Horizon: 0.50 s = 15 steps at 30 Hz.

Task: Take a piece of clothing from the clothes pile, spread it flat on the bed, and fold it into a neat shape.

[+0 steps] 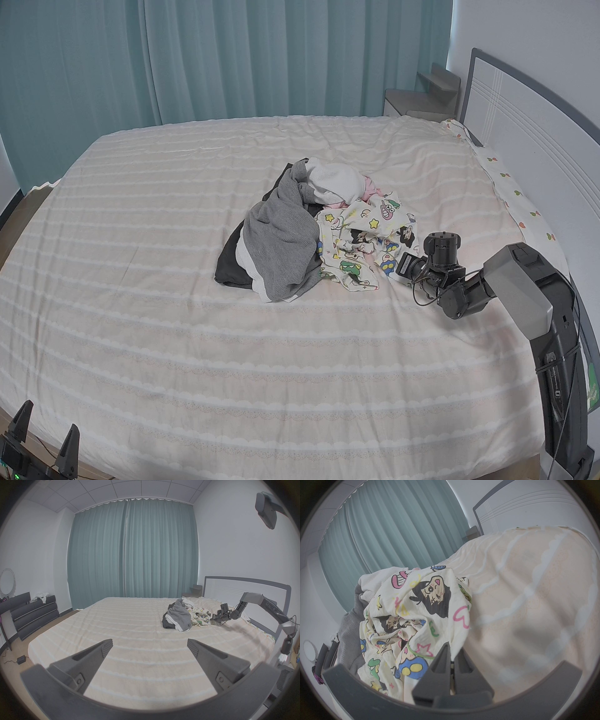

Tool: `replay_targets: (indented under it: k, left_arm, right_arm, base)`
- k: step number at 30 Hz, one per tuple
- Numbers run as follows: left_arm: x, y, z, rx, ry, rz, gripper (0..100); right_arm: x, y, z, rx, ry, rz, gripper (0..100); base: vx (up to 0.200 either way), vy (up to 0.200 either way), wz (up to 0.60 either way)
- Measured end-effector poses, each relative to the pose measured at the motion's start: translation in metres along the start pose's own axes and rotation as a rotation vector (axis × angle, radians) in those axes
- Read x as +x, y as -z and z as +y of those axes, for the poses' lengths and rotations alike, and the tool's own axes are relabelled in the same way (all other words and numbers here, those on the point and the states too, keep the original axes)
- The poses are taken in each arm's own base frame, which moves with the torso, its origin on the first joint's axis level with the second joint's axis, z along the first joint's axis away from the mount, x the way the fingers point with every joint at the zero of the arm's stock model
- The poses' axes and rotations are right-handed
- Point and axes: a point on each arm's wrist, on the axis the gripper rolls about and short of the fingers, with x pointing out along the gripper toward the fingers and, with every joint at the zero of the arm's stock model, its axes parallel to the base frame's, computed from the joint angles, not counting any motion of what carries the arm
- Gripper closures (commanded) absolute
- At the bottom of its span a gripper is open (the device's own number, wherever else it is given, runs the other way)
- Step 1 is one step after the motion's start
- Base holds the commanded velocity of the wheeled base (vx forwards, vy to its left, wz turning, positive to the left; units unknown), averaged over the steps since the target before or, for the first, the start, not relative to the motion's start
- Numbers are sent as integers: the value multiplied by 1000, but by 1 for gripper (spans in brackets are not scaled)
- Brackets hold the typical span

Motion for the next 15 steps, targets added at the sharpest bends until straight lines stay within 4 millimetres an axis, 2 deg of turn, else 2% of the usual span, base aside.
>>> replay_targets:
  k: [6,15]
  left_arm:
    - [0,0,0,0,0,0,0]
    - [0,0,0,0,0,0,0]
  right_arm:
    - [-18,-5,1,38,-14,35,100]
    - [-67,-6,-4,84,-64,129,100]
  base:
    - [0,0,0]
    - [0,0,0]
